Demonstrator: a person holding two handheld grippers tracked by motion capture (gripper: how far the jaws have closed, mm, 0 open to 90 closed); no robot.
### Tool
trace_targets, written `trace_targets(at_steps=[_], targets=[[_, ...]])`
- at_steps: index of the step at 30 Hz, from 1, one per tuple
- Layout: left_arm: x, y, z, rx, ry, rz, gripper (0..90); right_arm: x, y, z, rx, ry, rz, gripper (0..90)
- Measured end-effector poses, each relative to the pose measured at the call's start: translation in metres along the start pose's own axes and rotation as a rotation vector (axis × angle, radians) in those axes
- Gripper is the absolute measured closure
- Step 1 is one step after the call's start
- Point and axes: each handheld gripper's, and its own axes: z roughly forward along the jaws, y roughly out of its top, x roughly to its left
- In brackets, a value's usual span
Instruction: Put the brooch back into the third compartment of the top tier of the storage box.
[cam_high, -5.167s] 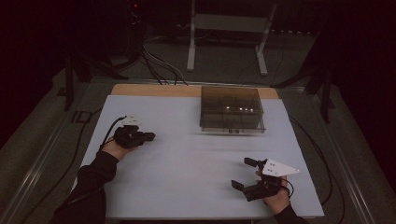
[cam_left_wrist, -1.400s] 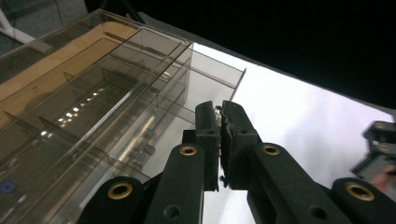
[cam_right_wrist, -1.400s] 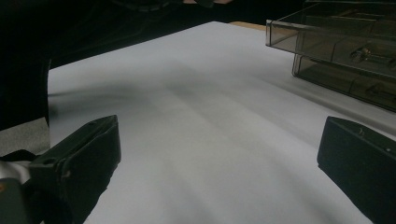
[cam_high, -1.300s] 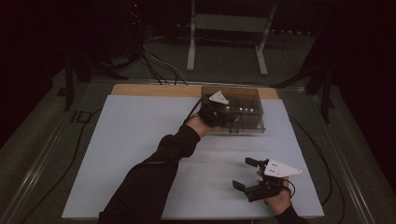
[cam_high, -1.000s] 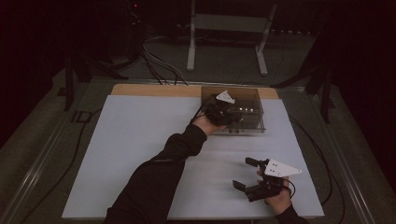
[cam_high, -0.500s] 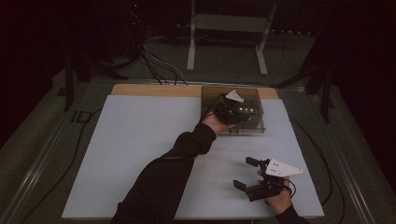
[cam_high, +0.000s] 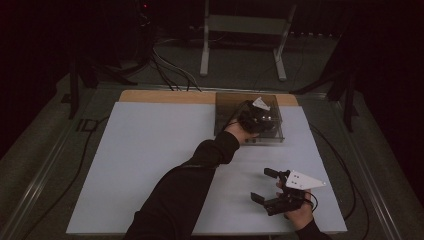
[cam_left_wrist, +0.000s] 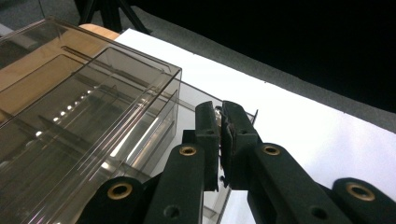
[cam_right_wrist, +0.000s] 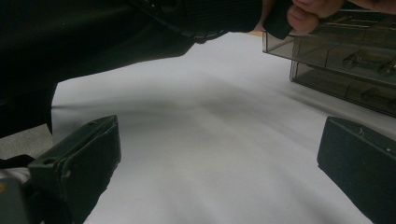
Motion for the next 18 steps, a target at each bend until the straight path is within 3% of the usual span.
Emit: trace_targets(at_steps=[6,10,18], targets=[[0.000,0.002,0.008,0.016,0.007,0.011,87.4,0.000,0.000,0.000,-0.004,0.003,0.002,0.0],[-0.001,0.002,0.012,0.039,0.013,0.041,87.3,-0.001,0.000,0.000,-0.004,0.002,0.001,0.0],[0.001,0.000,0.016,0.041,0.009,0.040,86.6,-0.001,0.000,0.001,0.002,0.004,0.000,0.0]])
